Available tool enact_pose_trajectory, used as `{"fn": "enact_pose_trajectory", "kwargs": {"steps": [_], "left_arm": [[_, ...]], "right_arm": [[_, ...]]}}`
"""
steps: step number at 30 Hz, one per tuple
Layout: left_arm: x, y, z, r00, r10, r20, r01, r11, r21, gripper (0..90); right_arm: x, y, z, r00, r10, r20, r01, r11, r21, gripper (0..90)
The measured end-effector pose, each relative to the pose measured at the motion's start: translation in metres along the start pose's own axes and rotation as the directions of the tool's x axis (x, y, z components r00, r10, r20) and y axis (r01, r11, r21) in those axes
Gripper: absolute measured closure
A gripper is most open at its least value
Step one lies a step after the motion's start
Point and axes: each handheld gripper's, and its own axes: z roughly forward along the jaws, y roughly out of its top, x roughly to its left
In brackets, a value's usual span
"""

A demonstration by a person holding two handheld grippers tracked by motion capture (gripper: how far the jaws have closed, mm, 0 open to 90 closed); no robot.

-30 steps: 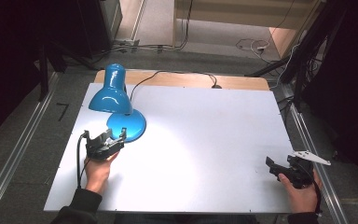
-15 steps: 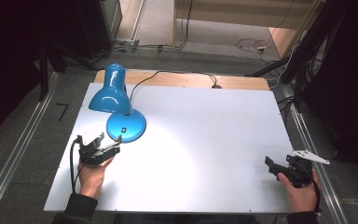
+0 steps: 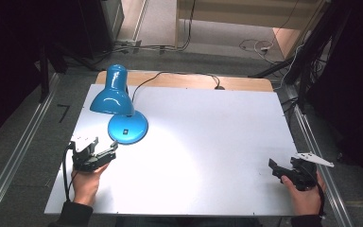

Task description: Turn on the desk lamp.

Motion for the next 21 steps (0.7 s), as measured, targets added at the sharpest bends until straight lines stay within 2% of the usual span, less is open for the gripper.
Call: {"fn": "enact_pose_trajectory", "kwargs": {"steps": [2, 5, 8, 11, 14, 21], "left_arm": [[0.002, -0.001, -0.001, 0.9999, -0.009, 0.005, 0.009, 1.0, 0.003, 27.4], [0.003, -0.003, 0.0, 1.0, -0.001, -0.005, 0.001, 0.9999, 0.015, 27.3], [0.003, -0.003, -0.002, 0.9999, -0.01, -0.001, 0.01, 0.9999, 0.003, 26.1], [0.002, -0.005, -0.003, 1.0, 0.003, -0.005, -0.003, 0.9998, 0.017, 26.1], [0.0, -0.004, -0.007, 0.9998, 0.017, -0.005, -0.017, 0.9999, 0.004, 26.0], [-0.001, -0.008, -0.011, 0.9999, 0.015, 0.0, -0.015, 0.9998, 0.012, 26.1]], "right_arm": [[0.0, 0.0, 0.0, 1.0, 0.004, -0.001, -0.004, 1.0, 0.002, 12.2], [0.0, 0.0, 0.001, 1.0, 0.005, -0.004, -0.005, 1.0, 0.004, 12.2], [0.0, 0.0, 0.0, 1.0, 0.001, -0.004, -0.001, 1.0, -0.001, 12.2], [-0.001, 0.0, 0.0, 1.0, 0.003, -0.001, -0.003, 1.0, 0.0, 12.2], [-0.001, 0.0, -0.001, 1.0, 0.0, -0.001, 0.0, 1.0, -0.001, 12.2], [-0.003, -0.001, -0.001, 1.0, 0.004, -0.003, -0.004, 1.0, -0.002, 12.2]]}}
